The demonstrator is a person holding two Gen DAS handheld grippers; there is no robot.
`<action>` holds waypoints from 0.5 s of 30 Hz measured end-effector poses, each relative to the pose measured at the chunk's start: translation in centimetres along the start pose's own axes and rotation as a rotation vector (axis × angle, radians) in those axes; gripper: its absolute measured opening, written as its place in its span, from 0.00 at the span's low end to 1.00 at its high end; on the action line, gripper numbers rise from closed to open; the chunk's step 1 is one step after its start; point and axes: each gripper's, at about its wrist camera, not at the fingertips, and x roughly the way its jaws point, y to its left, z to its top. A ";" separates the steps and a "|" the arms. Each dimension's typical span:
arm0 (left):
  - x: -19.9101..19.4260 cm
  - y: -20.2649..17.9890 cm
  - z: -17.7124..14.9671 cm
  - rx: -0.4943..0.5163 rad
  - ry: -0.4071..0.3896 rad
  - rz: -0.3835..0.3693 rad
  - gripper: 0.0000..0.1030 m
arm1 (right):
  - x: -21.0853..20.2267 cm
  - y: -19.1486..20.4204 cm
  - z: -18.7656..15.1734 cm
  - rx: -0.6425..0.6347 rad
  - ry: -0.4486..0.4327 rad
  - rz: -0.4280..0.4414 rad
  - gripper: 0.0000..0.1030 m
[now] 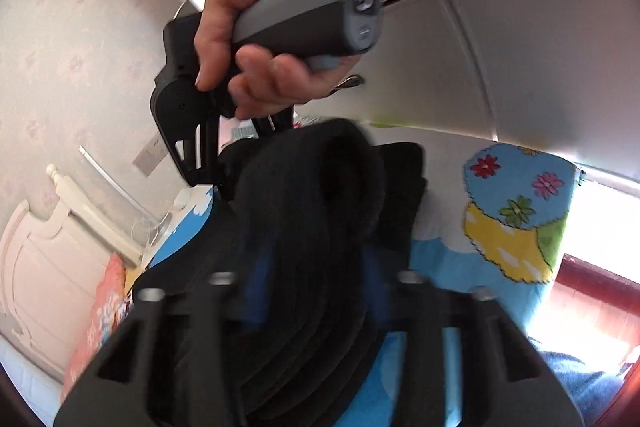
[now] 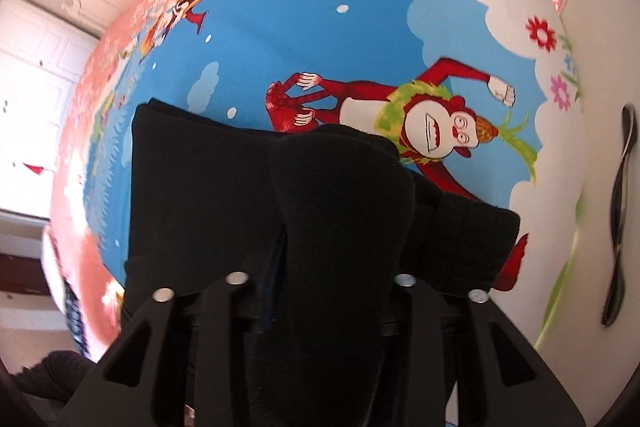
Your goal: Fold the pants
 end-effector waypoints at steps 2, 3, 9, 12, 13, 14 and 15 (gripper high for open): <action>-0.5 0.5 0.2 -0.012 -0.008 0.002 0.26 | -0.9 0.7 0.0 -0.025 -0.017 -0.011 0.24; -0.9 0.8 0.2 -0.007 -0.018 0.013 0.25 | -1.5 1.1 0.0 -0.037 -0.028 -0.010 0.24; -1.2 1.9 2.5 0.034 -0.065 0.082 0.25 | -5.6 2.6 1.1 -0.109 -0.110 -0.042 0.23; -0.4 0.8 3.1 0.074 -0.073 0.079 0.25 | -5.8 1.7 1.0 -0.103 -0.115 -0.079 0.23; 0.0 0.4 3.0 0.083 -0.074 0.075 0.25 | -5.7 1.4 0.9 -0.102 -0.114 -0.092 0.23; 0.4 -0.1 3.0 0.092 -0.070 0.070 0.25 | -5.3 1.0 0.8 -0.100 -0.113 -0.108 0.23; 0.9 -0.7 3.0 0.098 -0.061 0.060 0.25 | -4.9 0.6 0.7 -0.098 -0.112 -0.121 0.23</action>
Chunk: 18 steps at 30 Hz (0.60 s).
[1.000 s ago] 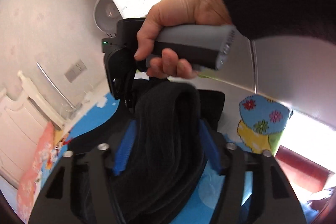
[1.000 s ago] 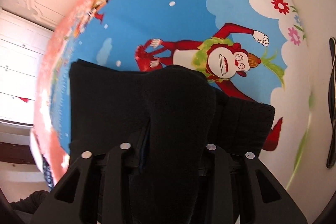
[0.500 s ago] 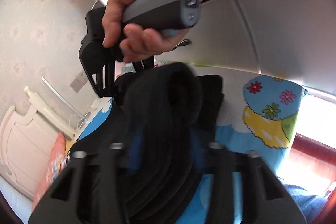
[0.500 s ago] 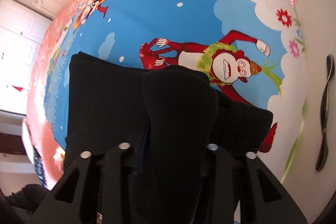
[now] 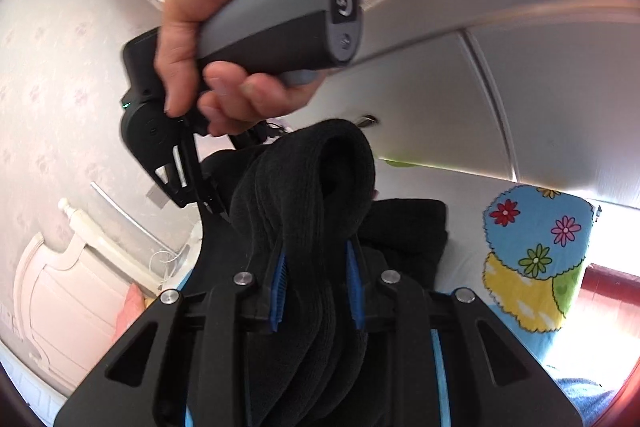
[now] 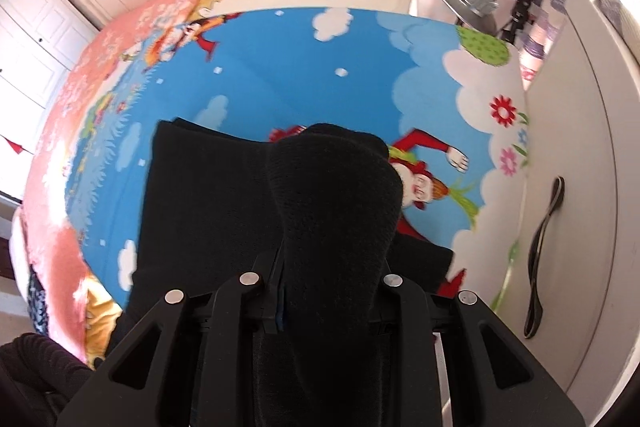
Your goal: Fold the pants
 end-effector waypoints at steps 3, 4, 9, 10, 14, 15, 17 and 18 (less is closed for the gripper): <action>1.3 -1.5 -0.2 0.014 0.015 -0.026 0.25 | 1.7 -1.3 -1.1 0.015 0.015 -0.079 0.25; 1.7 -2.0 -0.3 0.018 0.020 -0.040 0.26 | 2.3 -1.5 -1.4 0.010 0.017 -0.106 0.26; 0.6 -0.5 -1.4 -0.065 -0.040 -0.215 0.58 | 3.2 -2.3 -2.9 -0.013 -0.046 -0.260 0.67; -0.2 0.4 -1.7 -0.091 -0.058 -0.251 0.58 | 3.0 -2.3 -3.2 -0.013 -0.061 -0.286 0.69; -4.3 8.7 -5.4 -0.433 -0.040 -0.434 0.59 | -0.1 -0.9 -3.8 -0.013 -0.155 -0.476 0.72; -4.8 10.8 -6.6 -0.509 -0.020 -0.419 0.59 | -1.4 -0.5 -4.0 0.002 -0.198 -0.482 0.73; -5.0 14.1 -8.5 -0.599 0.016 -0.362 0.55 | -4.9 0.9 -5.3 0.031 -0.322 -0.441 0.73; -4.9 15.7 -9.7 -0.642 0.047 -0.330 0.46 | -6.0 1.7 -6.1 0.028 -0.357 -0.431 0.73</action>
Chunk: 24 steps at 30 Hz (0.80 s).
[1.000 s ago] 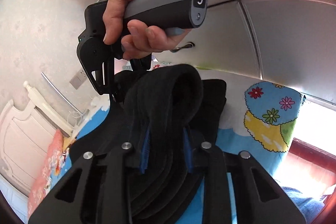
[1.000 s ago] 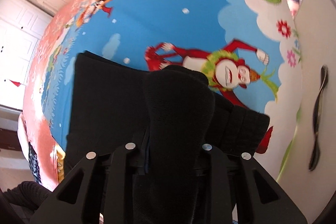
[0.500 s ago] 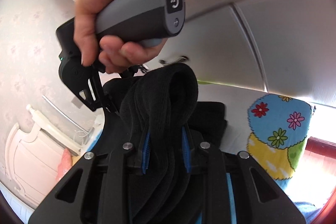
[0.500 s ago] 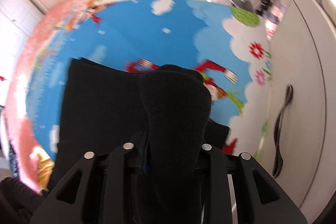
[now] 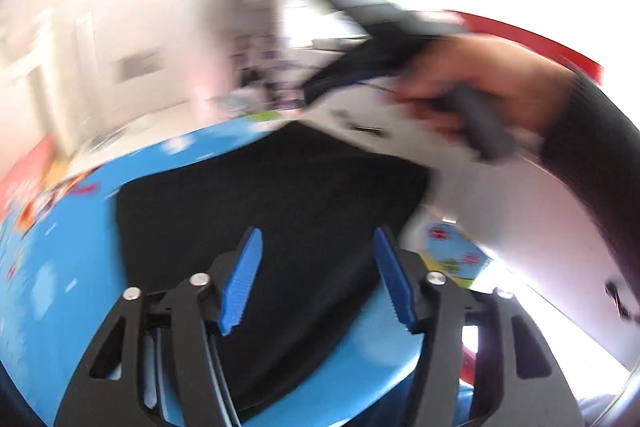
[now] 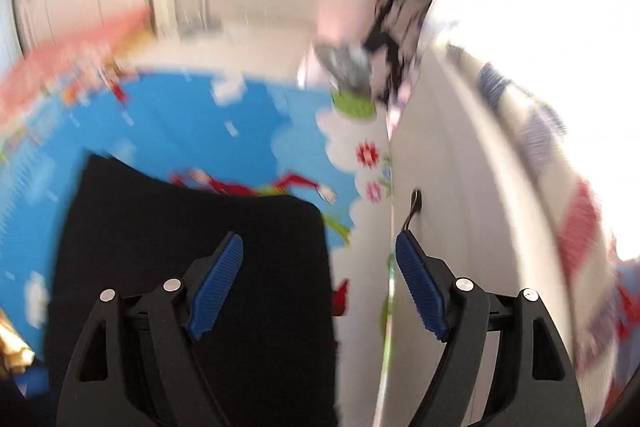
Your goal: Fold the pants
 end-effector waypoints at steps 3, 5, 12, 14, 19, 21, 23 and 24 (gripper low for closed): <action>0.7 3.7 0.0 -0.090 0.053 0.045 0.28 | -2.8 1.5 -2.2 -0.047 -0.053 -0.074 0.69; 1.8 4.8 -1.1 -0.087 0.112 0.039 0.27 | -3.4 1.5 -4.5 0.002 -0.045 -0.104 0.60; 5.2 6.4 -1.5 -0.085 0.283 -0.047 0.27 | 0.3 0.5 -10.2 0.133 0.105 -0.095 0.38; 4.4 5.7 0.3 -0.050 0.215 -0.047 0.30 | 0.8 0.8 -10.8 0.130 0.117 -0.120 0.38; 8.1 3.8 6.7 0.192 0.090 -0.021 0.66 | 1.1 1.0 -11.1 0.158 0.117 -0.141 0.38; 10.8 3.7 9.0 0.173 0.129 -0.009 0.63 | 1.1 1.0 -11.2 0.166 0.116 -0.143 0.38; 14.8 4.3 11.0 0.110 0.216 -0.060 0.36 | 1.0 0.9 -11.5 0.181 0.115 -0.135 0.38; 16.2 4.4 11.7 0.104 0.243 -0.067 0.17 | 1.0 0.8 -11.5 0.185 0.116 -0.133 0.38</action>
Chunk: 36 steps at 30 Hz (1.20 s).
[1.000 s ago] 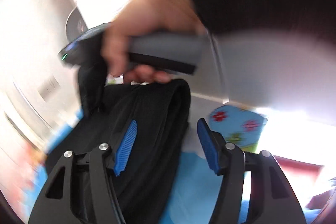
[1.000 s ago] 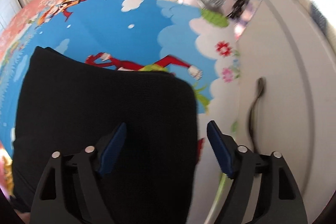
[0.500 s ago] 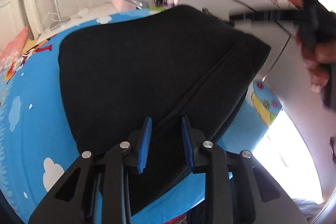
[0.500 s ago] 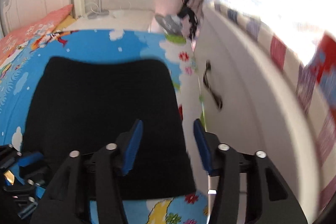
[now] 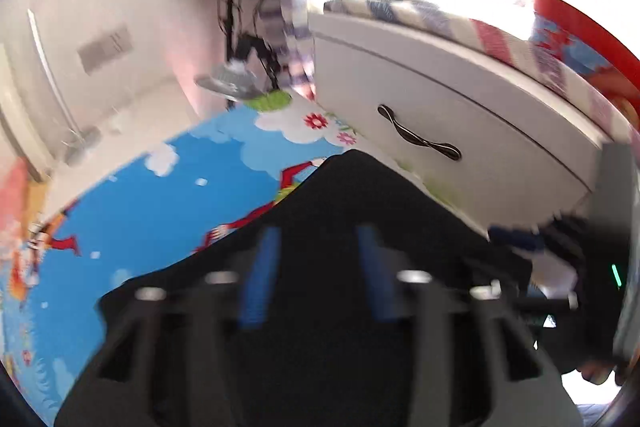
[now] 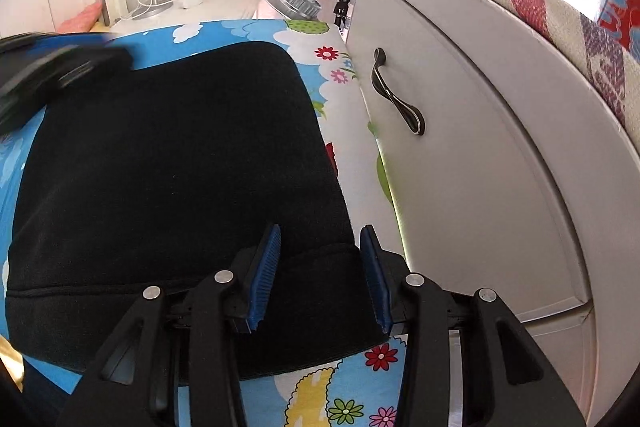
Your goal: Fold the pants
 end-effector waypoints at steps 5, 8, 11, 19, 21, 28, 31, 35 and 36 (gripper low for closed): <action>7.5 -0.5 1.9 -0.025 0.173 -0.096 0.21 | 0.1 0.0 0.0 0.001 0.002 0.002 0.39; 7.5 -0.8 2.1 -0.037 0.165 -0.087 0.25 | 0.3 -0.4 0.1 0.026 0.011 0.016 0.39; 4.0 -0.1 1.4 -0.106 0.105 -0.110 0.58 | 0.3 -0.5 0.3 0.033 0.008 0.015 0.39; -7.9 1.5 -6.7 -0.293 0.012 0.072 0.98 | -4.0 -0.1 -0.7 0.105 -0.013 -0.005 0.49; -9.7 0.9 -8.8 -0.297 0.018 0.106 0.98 | -5.7 0.3 -1.8 0.114 -0.017 -0.018 0.56; -13.6 -2.1 -12.9 -0.329 -0.023 0.019 0.98 | -8.5 1.2 -5.1 0.152 -0.015 -0.038 0.60; -14.5 -3.7 -13.1 -0.310 -0.049 0.031 0.98 | -9.1 1.2 -5.8 0.154 -0.018 -0.049 0.60; -15.2 -4.7 -13.4 -0.316 -0.070 0.046 0.98 | -9.6 1.0 -6.1 0.153 -0.037 -0.058 0.63; -15.0 -4.6 -13.5 -0.333 -0.067 0.035 0.98 | -9.5 0.9 -6.0 0.156 -0.046 -0.060 0.63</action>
